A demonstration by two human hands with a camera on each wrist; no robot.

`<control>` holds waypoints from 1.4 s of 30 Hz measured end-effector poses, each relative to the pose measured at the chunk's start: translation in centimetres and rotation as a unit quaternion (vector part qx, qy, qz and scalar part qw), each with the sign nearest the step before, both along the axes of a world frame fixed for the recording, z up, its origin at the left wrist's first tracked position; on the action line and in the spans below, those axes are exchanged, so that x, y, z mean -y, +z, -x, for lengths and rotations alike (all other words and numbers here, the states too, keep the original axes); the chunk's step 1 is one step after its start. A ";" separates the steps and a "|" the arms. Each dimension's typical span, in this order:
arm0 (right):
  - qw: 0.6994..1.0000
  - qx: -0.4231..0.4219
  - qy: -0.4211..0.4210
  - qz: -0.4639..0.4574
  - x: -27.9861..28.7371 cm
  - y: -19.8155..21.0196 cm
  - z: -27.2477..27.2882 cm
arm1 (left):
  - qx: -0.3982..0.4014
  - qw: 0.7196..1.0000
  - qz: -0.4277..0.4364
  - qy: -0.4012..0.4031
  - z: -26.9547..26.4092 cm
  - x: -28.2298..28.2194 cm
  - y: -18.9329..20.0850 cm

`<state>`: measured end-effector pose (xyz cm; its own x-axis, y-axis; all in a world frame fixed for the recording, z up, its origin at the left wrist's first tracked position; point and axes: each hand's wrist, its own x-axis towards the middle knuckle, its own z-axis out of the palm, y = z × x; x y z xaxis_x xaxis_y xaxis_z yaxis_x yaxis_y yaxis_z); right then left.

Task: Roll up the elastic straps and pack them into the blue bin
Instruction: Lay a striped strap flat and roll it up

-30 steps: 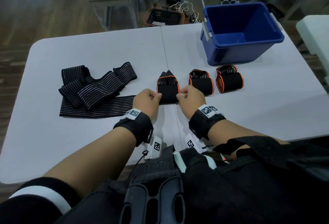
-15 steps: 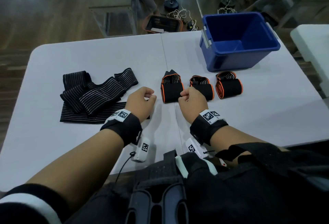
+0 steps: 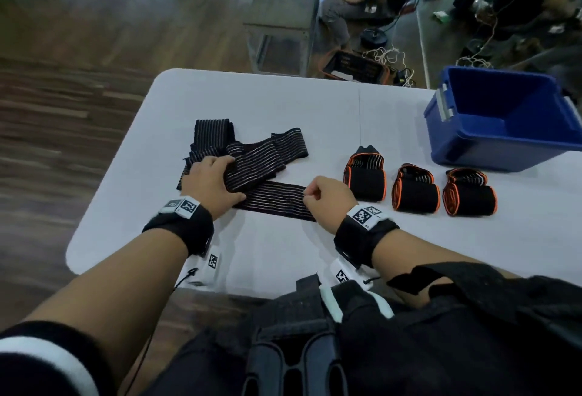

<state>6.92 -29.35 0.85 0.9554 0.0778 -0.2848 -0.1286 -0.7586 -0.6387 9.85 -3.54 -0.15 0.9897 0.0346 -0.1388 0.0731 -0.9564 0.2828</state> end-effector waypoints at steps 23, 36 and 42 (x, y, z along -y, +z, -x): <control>0.974 -0.040 0.153 -0.159 -8.0 1.8 3.1 | 0.038 0.856 0.461 0.231 4.5 0.5 1.2; 0.995 0.031 0.048 -0.082 -3.5 0.5 4.6 | -0.046 0.875 0.435 0.205 5.7 2.1 0.8; 0.992 0.018 -0.040 -0.121 -0.3 -0.2 5.0 | 0.090 0.964 0.207 0.140 3.0 -1.0 0.9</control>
